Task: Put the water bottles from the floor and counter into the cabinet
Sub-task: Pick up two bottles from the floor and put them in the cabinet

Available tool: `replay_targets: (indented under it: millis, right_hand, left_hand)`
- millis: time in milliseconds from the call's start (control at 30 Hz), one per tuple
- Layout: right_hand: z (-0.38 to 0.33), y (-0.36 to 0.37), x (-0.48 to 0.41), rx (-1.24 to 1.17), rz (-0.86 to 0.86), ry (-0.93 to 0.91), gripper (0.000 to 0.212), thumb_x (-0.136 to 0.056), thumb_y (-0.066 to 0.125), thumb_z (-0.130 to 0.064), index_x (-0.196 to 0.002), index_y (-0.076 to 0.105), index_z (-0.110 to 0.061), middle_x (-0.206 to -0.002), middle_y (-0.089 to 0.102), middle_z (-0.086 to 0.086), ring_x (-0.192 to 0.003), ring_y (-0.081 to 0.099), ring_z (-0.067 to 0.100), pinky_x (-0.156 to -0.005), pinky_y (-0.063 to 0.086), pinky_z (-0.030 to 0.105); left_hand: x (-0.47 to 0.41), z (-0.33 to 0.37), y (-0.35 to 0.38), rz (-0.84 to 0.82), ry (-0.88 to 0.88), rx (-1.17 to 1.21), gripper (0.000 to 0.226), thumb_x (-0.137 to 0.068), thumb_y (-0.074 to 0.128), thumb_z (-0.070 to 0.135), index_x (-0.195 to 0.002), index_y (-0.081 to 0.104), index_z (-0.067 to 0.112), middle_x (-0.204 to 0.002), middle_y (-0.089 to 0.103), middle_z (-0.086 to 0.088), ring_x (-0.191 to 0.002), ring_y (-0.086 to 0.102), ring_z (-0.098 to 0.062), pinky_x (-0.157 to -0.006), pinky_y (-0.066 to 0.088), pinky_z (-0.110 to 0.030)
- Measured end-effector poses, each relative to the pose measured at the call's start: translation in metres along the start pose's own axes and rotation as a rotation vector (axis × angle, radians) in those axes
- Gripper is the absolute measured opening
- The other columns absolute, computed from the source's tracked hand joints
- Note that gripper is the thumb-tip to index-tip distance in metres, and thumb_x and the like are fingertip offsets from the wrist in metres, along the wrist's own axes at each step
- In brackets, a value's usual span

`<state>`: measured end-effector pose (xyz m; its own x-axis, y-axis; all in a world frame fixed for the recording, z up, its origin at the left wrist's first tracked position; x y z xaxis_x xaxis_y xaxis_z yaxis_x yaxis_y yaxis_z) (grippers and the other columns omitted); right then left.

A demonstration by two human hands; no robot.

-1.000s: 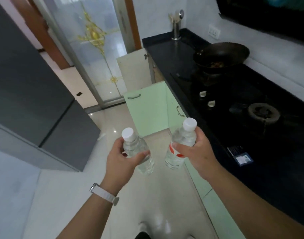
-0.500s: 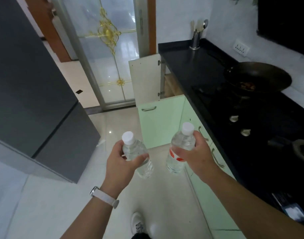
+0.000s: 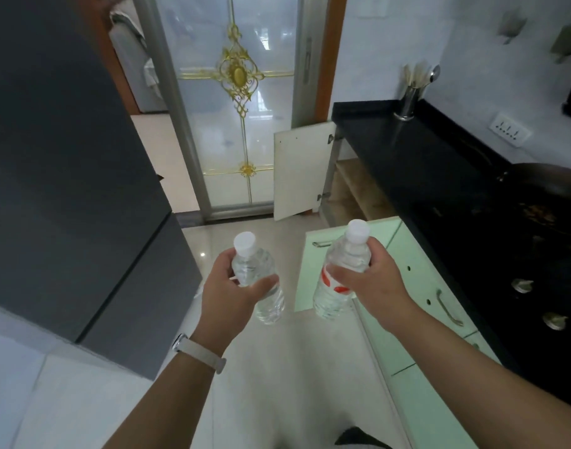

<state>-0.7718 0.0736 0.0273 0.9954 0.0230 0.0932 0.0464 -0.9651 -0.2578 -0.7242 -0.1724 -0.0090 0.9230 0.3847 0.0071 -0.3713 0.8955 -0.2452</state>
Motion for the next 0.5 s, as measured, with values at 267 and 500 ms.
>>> replay_targets:
  millis: [267, 500]
  right_hand:
    - [-0.007, 0.073, -0.076, 0.002, -0.088, -0.016, 0.045, -0.074, 0.084, -0.024, -0.111, 0.058, -0.027, -0.098, 0.066, -0.001, -0.091, 0.066, 0.016, -0.070, 0.055, 0.024]
    - [0.000, 0.112, -0.177, -0.028, -0.125, -0.002, 0.042, -0.073, 0.084, -0.021, -0.105, 0.057, -0.027, -0.094, 0.066, -0.003, -0.087, 0.067, 0.016, -0.062, 0.053, 0.018]
  left_hand:
    - [-0.071, -0.011, -0.033, 0.051, -0.032, -0.034, 0.058, -0.070, 0.091, 0.018, -0.118, 0.060, 0.024, -0.103, 0.071, 0.006, -0.093, 0.069, -0.014, -0.082, 0.057, -0.031]
    - [-0.167, -0.024, -0.035, 0.088, -0.076, -0.081, 0.062, -0.057, 0.091, 0.034, -0.112, 0.063, 0.027, -0.099, 0.074, 0.005, -0.091, 0.072, -0.017, -0.086, 0.060, -0.046]
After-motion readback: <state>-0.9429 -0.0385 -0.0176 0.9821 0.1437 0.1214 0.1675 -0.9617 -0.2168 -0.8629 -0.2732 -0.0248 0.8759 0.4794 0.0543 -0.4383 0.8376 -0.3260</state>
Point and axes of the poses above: each hand's wrist, its own x-axis away from the middle knuckle, its own y-axis out of the palm, z = x × y, the point moved 5 cm from there along -x, towards the middle knuckle
